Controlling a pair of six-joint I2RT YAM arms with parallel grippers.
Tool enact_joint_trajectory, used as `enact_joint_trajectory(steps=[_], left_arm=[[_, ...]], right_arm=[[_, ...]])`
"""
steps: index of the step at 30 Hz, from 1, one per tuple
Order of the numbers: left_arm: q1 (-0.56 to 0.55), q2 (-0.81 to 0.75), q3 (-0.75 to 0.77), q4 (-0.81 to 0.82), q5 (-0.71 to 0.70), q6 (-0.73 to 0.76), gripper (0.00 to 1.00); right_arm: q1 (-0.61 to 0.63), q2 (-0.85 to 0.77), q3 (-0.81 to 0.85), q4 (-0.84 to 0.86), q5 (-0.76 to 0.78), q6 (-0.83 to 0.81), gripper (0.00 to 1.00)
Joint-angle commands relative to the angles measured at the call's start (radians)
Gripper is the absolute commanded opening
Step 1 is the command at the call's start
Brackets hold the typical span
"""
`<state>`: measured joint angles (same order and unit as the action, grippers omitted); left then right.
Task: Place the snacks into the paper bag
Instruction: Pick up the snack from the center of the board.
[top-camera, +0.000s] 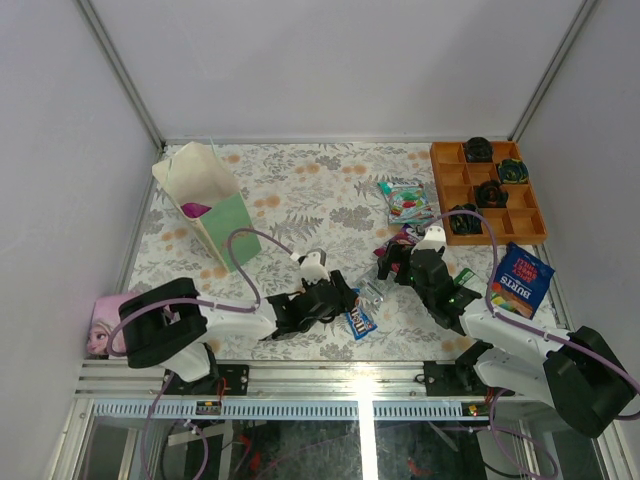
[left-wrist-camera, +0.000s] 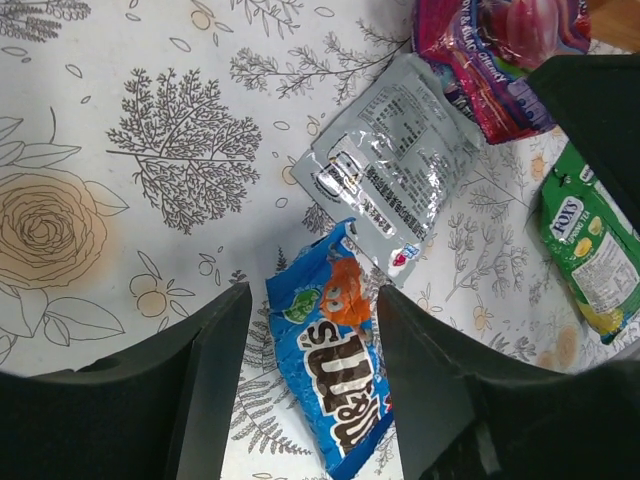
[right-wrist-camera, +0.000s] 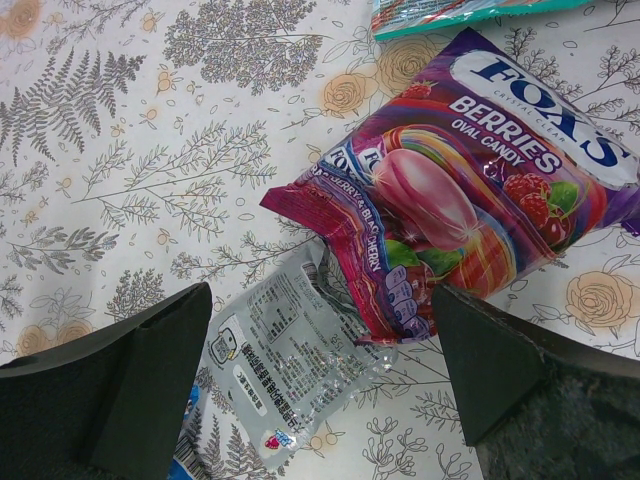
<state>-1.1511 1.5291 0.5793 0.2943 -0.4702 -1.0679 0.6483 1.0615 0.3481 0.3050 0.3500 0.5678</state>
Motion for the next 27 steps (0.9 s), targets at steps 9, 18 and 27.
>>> enact_joint_trajectory(steps=[9, 18, 27], left_arm=[[-0.006, 0.076, 0.032, 0.069, -0.032, -0.042, 0.43], [-0.005, 0.102, 0.082, 0.011, -0.057, -0.033, 0.17], [-0.044, -0.037, 0.193, -0.295, -0.209, 0.013, 0.0]], right_arm=[[0.008, 0.003, 0.026, 0.035, 0.03, 0.0, 0.99], [0.008, 0.002, 0.026, 0.034, 0.03, 0.0, 0.99], [0.009, 0.0, 0.026, 0.032, 0.031, 0.001, 0.99]])
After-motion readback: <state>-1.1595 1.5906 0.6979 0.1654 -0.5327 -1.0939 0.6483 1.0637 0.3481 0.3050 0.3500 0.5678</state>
